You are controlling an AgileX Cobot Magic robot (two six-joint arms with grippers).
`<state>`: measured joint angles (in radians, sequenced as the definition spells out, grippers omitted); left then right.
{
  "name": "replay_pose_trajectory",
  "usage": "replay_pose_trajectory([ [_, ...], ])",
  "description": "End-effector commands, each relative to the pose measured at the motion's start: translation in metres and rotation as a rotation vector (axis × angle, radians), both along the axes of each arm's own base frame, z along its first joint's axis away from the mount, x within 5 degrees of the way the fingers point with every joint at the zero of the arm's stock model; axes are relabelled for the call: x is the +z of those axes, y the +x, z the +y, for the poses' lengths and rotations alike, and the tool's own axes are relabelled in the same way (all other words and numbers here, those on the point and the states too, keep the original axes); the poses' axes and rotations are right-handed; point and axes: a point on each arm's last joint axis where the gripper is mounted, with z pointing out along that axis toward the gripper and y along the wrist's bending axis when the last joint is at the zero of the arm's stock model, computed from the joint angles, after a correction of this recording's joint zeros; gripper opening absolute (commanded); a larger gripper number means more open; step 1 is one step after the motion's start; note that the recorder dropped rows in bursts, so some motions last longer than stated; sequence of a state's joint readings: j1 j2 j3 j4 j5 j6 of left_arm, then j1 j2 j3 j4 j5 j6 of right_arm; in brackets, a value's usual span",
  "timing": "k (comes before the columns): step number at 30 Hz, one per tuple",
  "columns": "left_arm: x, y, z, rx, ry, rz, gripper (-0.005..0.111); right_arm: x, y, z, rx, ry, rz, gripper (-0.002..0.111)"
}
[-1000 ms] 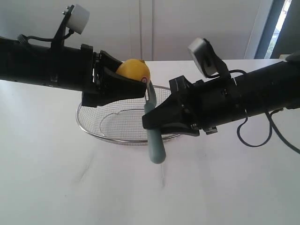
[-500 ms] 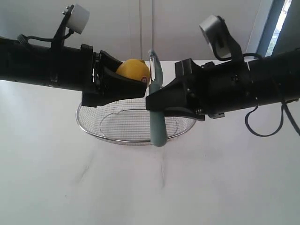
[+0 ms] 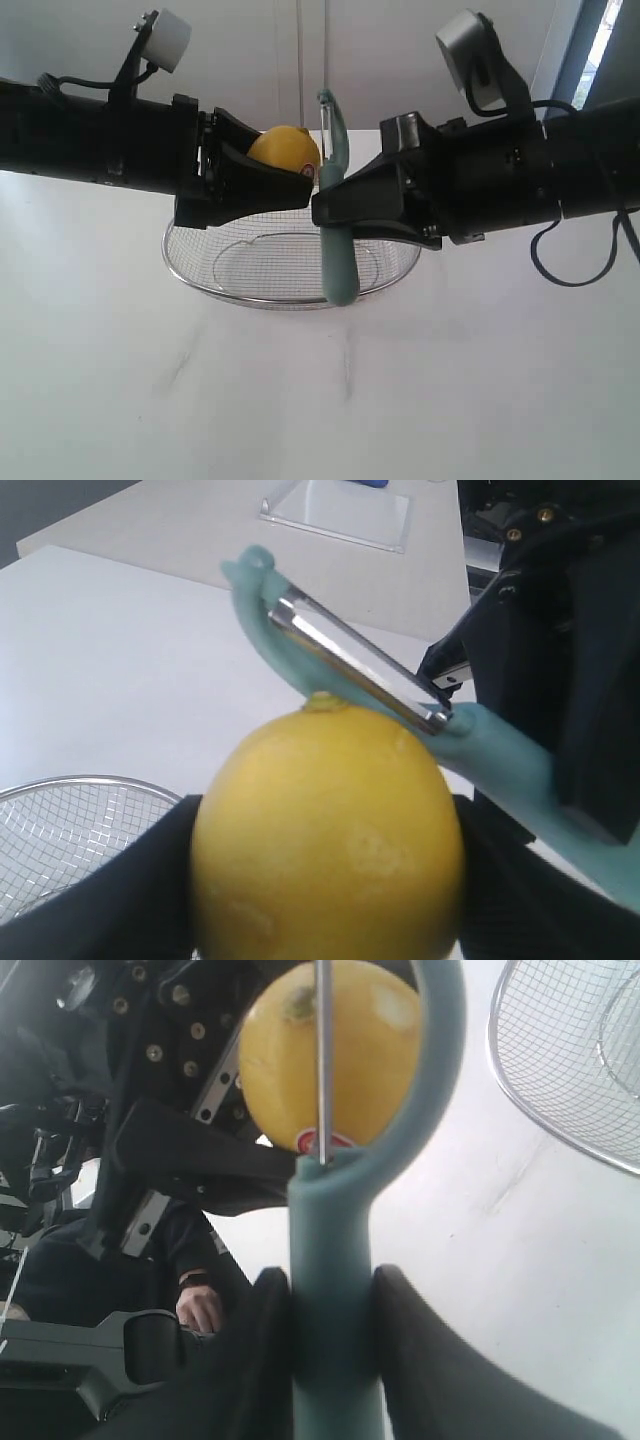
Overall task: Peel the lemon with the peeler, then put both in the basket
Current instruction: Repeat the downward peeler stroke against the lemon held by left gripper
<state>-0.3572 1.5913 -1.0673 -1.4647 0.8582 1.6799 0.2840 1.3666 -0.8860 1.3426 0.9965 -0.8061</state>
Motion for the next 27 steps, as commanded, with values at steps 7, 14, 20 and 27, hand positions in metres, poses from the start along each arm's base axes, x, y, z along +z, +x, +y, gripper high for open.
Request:
replay_pose_trajectory([
  [7, 0.004, -0.002, -0.002, -0.017, -0.024, 0.001, 0.0, 0.0, 0.002, -0.003, -0.043, -0.021, -0.023, 0.0],
  [14, 0.004, -0.002, -0.002, -0.017, -0.024, 0.001, 0.0, -0.001, 0.005, -0.004, -0.07, -0.032, -0.034, 0.0],
  [20, 0.004, -0.002, -0.002, -0.017, -0.024, 0.001, 0.0, -0.001, 0.008, -0.006, -0.103, -0.044, -0.047, 0.0],
  [27, 0.004, -0.002, -0.002, -0.017, -0.024, 0.001, 0.0, -0.006, 0.011, -0.009, -0.142, -0.11, -0.023, 0.0],
])
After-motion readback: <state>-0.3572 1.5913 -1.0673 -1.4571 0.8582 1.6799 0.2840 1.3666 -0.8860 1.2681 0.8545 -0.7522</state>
